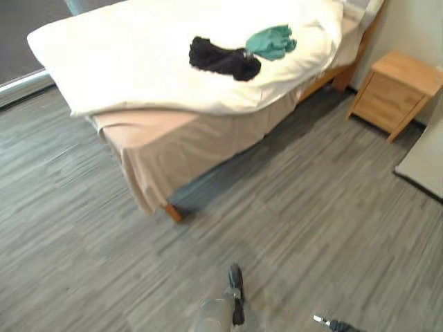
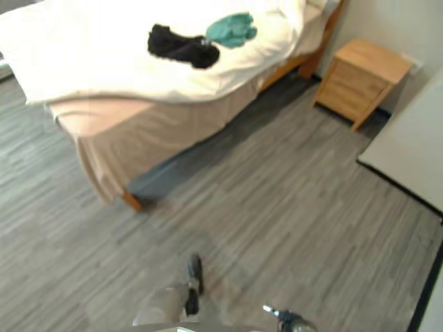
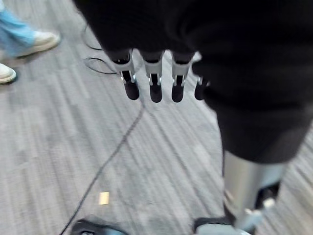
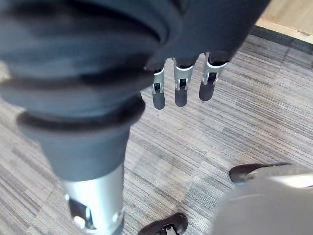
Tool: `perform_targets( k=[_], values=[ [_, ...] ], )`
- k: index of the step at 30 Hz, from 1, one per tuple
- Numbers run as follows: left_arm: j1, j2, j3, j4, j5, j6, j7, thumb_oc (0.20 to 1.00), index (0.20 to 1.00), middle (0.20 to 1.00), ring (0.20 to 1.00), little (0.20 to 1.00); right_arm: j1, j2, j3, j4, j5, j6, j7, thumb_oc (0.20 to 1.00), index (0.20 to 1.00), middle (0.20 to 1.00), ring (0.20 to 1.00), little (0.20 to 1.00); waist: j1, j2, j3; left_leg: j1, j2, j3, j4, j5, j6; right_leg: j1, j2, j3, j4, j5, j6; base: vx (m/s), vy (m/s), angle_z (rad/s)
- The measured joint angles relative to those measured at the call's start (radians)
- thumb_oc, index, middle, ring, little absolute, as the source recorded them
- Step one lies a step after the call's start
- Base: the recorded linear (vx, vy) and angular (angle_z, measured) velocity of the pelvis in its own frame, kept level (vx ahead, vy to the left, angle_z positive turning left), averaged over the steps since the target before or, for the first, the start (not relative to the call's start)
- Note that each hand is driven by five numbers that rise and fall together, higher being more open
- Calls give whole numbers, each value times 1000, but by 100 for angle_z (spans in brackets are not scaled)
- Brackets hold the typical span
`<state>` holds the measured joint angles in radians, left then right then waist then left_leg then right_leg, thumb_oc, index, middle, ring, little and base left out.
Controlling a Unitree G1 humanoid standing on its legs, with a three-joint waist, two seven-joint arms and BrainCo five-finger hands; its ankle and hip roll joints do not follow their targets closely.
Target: Tidy up the quilt and then pick up the clothes from the bed and put them into the laundry hamper.
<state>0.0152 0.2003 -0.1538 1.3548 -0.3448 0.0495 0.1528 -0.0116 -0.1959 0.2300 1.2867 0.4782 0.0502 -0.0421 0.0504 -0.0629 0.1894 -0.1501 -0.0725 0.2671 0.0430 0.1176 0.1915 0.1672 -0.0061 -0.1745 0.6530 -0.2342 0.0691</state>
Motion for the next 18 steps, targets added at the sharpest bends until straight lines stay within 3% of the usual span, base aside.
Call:
perform_targets(
  k=[1, 2, 3, 4, 5, 6, 7, 8, 9, 10, 11, 12, 13, 15, 16, 17, 18],
  values=[
    [-8, 14, -20, -2, 5, -8, 4, 1000, 1000, 1000, 1000, 1000, 14, 2, 4, -22, -3, -2, 0, 1000, 1000, 1000, 1000, 1000, -10, -9, -5, 26, -30, -21, -4, -19, 8, -82, -71, -34, 183, 29, -2, 360, 16, 56],
    [-62, 13, -48, -6, 5, -15, 7, 1000, 1000, 1000, 1000, 1000, 11, -11, 7, -38, -5, -6, 0, 1000, 1000, 1000, 1000, 1000, -30, 5, -7, 71, -52, -60, -13, -43, 15, -229, -136, -52, 345, 22, -11, 391, -58, 62],
    [-84, 9, -58, -13, 5, -25, 7, 1000, 1000, 1000, 1000, 1000, 7, -22, 5, -53, -1, -6, 0, 1000, 1000, 1000, 1000, 1000, -31, 34, -3, 85, -45, -78, -17, -59, 3, -306, -136, -43, 339, 15, -3, 474, -152, 68],
    [-104, 9, -64, -18, 6, -28, 8, 1000, 1000, 1000, 1000, 1000, -2, -33, 4, -65, -2, -11, 1, 1000, 1000, 1000, 1000, 1000, -37, 57, 11, 111, -35, -94, -28, -62, -2, -355, -134, -39, 288, 4, -4, 406, -266, 66],
    [-128, 19, -63, -23, 10, -27, 8, 1000, 1000, 1000, 1000, 1000, -12, -47, 6, -106, -2, -14, 3, 1000, 1000, 1000, 1000, 1000, -57, 79, 28, 172, -28, -145, -48, -88, -48, -453, -118, -30, 83, 2, 4, 538, -364, 100],
    [-135, 32, -64, -22, 16, -25, 8, 1000, 1000, 1000, 1000, 1000, -10, -50, 25, -131, 3, -20, 2, 1000, 1000, 1000, 1000, 1000, -78, 79, 34, 191, -31, -202, -42, -100, -65, -471, -77, 27, -146, 14, 12, 448, -313, 143],
    [-144, 35, -64, -25, 31, -22, 9, 1000, 1000, 1000, 1000, 1000, 1, -49, 28, -146, 7, -25, 4, 1000, 1000, 1000, 1000, 1000, -104, 67, 34, 204, -42, -271, -46, -129, -101, -496, -51, 89, -293, 25, 27, 473, -244, 170],
    [-152, 50, -80, -27, 57, -23, 10, 1000, 1000, 1000, 1000, 1000, -4, -43, 33, -150, 14, -26, 3, 1000, 1000, 1000, 1000, 1000, -129, 48, 39, 225, -54, -307, -51, -141, -60, -511, -44, 138, -428, 65, 43, 354, -145, 150],
    [-147, 59, -85, -31, 65, -23, 10, 1000, 1000, 1000, 1000, 1000, -7, -35, 29, -143, 14, -22, 2, 1000, 1000, 1000, 1000, 1000, -128, 30, 43, 248, -64, -320, -63, -145, -52, -530, -42, 151, -474, 93, 42, 346, -144, 105],
    [-129, 65, -97, -32, 93, -20, 15, 1000, 1000, 1000, 1000, 1000, -6, -21, 22, -122, 17, -19, 2, 1000, 1000, 1000, 1000, 1000, -126, 6, 43, 271, -82, -353, -63, -177, -67, -551, -23, 206, -544, 137, 53, 379, -177, 120],
    [-93, 52, -120, -23, 129, -9, 27, 1000, 1000, 1000, 1000, 1000, 2, -11, 9, -121, 37, -17, -1, 1000, 1000, 1000, 1000, 1000, -154, 10, 42, 307, -85, -415, -31, -220, -58, -545, -10, 242, -549, 174, 28, 354, -162, 121],
    [-73, 46, -124, -22, 134, -5, 36, 1000, 1000, 1000, 1000, 1000, 7, -8, 1, -116, 42, -6, -2, 1000, 1000, 1000, 1000, 1000, -152, 12, 38, 334, -87, -439, -35, -230, -72, -537, -5, 223, -506, 191, 18, 500, -191, 158],
    [-51, 33, -124, -21, 132, 6, 51, 1000, 1000, 1000, 1000, 1000, 2, -5, -14, -79, 41, 12, -6, 1000, 1000, 1000, 1000, 1000, -157, 17, 41, 363, -93, -421, -1, -257, -102, -510, -19, 198, -476, 277, -53, 392, -120, 96],
    [-43, 10, -110, -21, 147, 25, 56, 1000, 1000, 1000, 1000, 1000, -7, -17, -28, -39, 42, 18, -15, 1000, 1000, 1000, 1000, 1000, -154, 53, 43, 352, -83, -338, 108, -270, -128, -461, -33, 176, -465, 361, -121, 351, -137, 95],
    [-41, 1, -101, -19, 172, 26, 58, 1000, 1000, 1000, 1000, 1000, -13, -24, -31, -32, 44, 17, -21, 1000, 1000, 1000, 1000, 1000, -153, 69, 41, 328, -73, -297, 180, -263, -139, -435, -35, 159, -474, 350, -134, 241, -109, 81],
    [-34, -3, -92, -21, 196, 25, 68, 1000, 1000, 1000, 1000, 1000, -26, -32, -33, -32, 51, 15, -25, 1000, 1000, 1000, 1000, 1000, -154, 57, 48, 264, -53, -210, 316, -269, -181, -371, -48, 146, -525, 347, -144, 132, -33, 50],
    [-32, -3, -91, -26, 200, 24, 75, 1000, 1000, 1000, 1000, 1000, -32, -36, -38, -41, 52, 12, -25, 1000, 1000, 1000, 1000, 1000, -152, 58, 48, 251, -25, -161, 336, -290, -189, -335, -50, 132, -559, 352, -144, 107, -16, 58]
  ],
)
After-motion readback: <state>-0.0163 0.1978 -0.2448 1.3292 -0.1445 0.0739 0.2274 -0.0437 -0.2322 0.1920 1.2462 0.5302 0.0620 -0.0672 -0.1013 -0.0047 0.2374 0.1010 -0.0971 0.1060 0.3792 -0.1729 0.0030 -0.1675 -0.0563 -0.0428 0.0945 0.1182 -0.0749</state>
